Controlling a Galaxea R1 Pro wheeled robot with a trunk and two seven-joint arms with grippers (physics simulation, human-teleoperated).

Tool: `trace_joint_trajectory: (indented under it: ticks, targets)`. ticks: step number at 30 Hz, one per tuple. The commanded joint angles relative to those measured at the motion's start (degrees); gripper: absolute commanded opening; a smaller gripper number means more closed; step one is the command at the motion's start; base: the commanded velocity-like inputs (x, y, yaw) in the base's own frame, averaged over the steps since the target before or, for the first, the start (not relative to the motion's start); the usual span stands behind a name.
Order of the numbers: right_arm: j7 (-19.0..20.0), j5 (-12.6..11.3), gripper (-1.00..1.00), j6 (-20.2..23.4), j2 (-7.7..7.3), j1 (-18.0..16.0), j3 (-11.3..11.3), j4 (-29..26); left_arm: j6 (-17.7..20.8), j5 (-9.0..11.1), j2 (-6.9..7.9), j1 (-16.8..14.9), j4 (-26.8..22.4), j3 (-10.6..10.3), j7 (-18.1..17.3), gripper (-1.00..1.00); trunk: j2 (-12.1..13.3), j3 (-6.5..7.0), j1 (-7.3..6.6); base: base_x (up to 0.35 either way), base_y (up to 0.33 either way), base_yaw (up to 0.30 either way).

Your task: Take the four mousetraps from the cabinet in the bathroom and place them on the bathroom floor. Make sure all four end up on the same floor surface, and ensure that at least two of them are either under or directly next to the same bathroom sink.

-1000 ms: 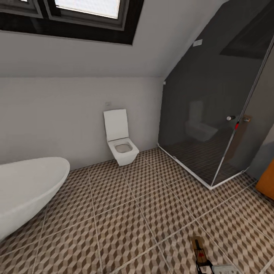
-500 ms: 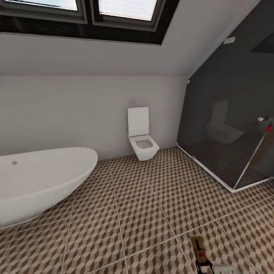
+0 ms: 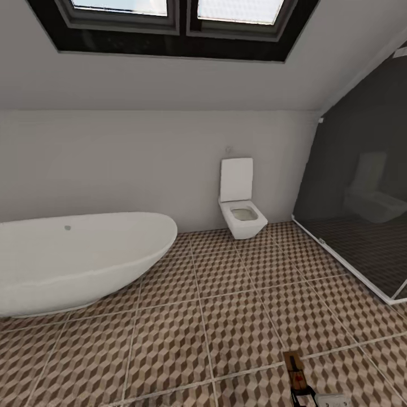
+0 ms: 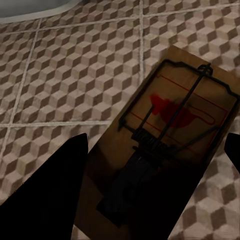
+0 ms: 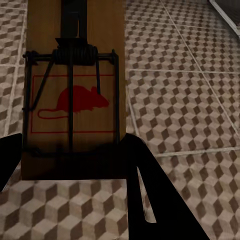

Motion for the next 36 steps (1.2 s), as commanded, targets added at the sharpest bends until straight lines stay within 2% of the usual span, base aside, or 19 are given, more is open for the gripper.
trace_joint_trajectory:
  ticks: [1,13,24,36]
  targets:
    - [-0.2,0.3,-1.0,-0.1,0.0,0.0,0.0,0.0,-0.1,0.3,-0.1,0.0,0.0,-0.5,0.3,-1.0,0.0,-0.09,0.0,0.0,-0.031,0.27]
    - [-0.2,0.3,-1.0,-0.1,0.0,0.0,0.0,0.0,-0.1,0.3,-0.31,0.0,0.0,-0.5,0.3,-1.0,0.0,-0.48,0.0,0.0,-0.136,0.27]
    - [-0.2,0.3,-1.0,-0.1,0.0,0.0,0.0,0.0,-0.1,0.3,-0.31,0.0,0.0,-0.5,0.3,-1.0,0.0,-0.83,0.0,0.007,-0.24,0.27]
    - [-0.2,0.3,-1.0,-0.1,0.0,0.0,0.0,0.0,-0.1,0.3,-0.31,0.0,0.0,-0.5,0.3,-1.0,0.0,-1.22,0.0,0.133,-0.244,0.27]
